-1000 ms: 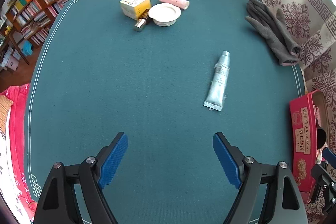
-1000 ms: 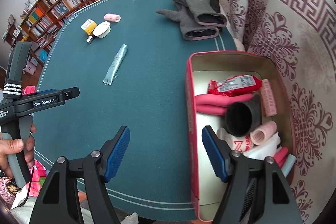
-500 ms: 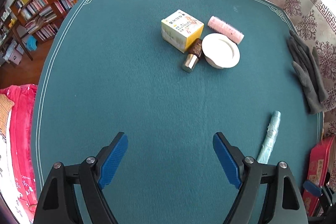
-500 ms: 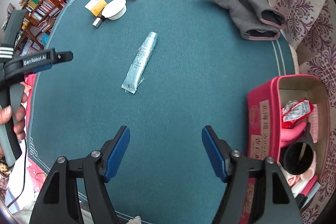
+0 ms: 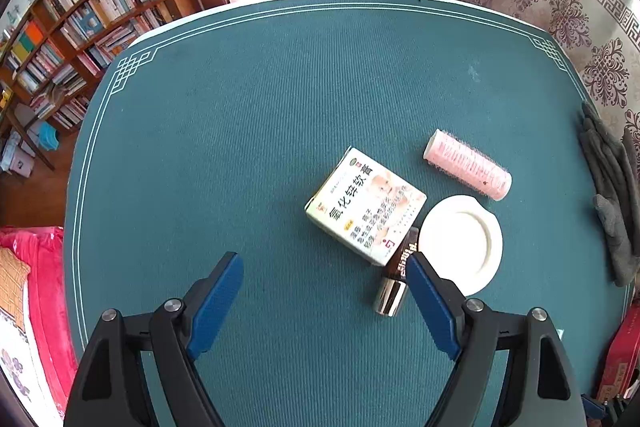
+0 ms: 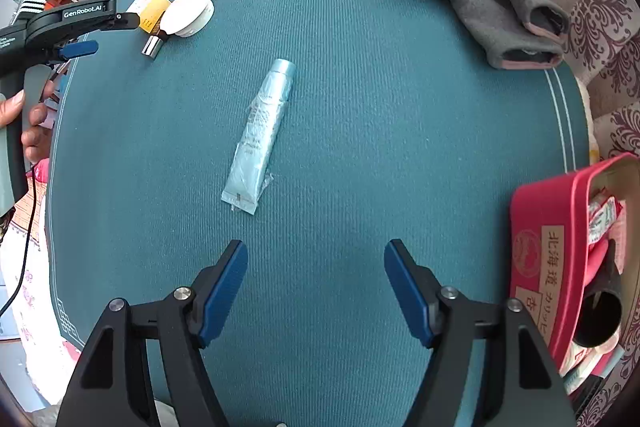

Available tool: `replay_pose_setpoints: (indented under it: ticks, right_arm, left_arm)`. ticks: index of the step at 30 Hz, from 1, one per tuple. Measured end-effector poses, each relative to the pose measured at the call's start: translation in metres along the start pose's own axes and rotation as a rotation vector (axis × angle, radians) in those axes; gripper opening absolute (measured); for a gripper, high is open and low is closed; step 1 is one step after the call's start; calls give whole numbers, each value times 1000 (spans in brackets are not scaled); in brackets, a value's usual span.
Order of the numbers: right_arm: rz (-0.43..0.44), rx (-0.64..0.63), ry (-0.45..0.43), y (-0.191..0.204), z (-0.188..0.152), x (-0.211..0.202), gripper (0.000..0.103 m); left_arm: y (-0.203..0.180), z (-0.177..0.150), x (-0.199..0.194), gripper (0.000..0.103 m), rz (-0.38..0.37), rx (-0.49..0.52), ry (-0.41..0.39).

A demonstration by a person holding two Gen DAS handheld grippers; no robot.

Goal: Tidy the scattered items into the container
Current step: 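Grasp the white ointment box with the left gripper while the right gripper grasps the light-blue tube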

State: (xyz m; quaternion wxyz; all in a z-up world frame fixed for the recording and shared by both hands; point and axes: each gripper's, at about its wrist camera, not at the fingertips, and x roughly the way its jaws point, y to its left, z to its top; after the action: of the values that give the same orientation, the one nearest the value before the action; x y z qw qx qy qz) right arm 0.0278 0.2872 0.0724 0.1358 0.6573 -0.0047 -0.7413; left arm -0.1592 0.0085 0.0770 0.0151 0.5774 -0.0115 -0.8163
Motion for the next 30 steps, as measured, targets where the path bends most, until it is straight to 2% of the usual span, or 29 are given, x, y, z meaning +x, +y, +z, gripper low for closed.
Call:
replay_pose_setpoints:
  ticks: [10,11,12,19,23,26,28,29,30]
  right_arm:
    - [-28,-29,10,25,32,12,75]
    - [-30,-29,10,26,36,14,75]
    - [-31,-29,9,28,40,15,75]
    - [-32,20,17,31,69,29,75]
    - [-95,6,28,42,81,41,73]
    - [-185,-45,3,57,83,46,69]
    - [-200,-84,-28,66,82,46,60]
    - [-210,-104,-39,71,81,45,52]
    - [-212,-128,-48,76,79,45,38]
  left_arm:
    - [-12,25,23,83,-29,120,-41]
    - [-11,27,25,73,-43,117,-37]
    - [-10,27,28,53,-61,110,-21]
    - [3,22,28,52,-85,78,-26]
    - [10,13,27,52,-87,53,-18]
    - [12,-4,27,52,-90,31,-18]
    - [15,-9,25,52,-89,21,-13]
    - [16,-12,24,52,-89,16,-10]
    - [17,-14,23,52,-89,11,-7]
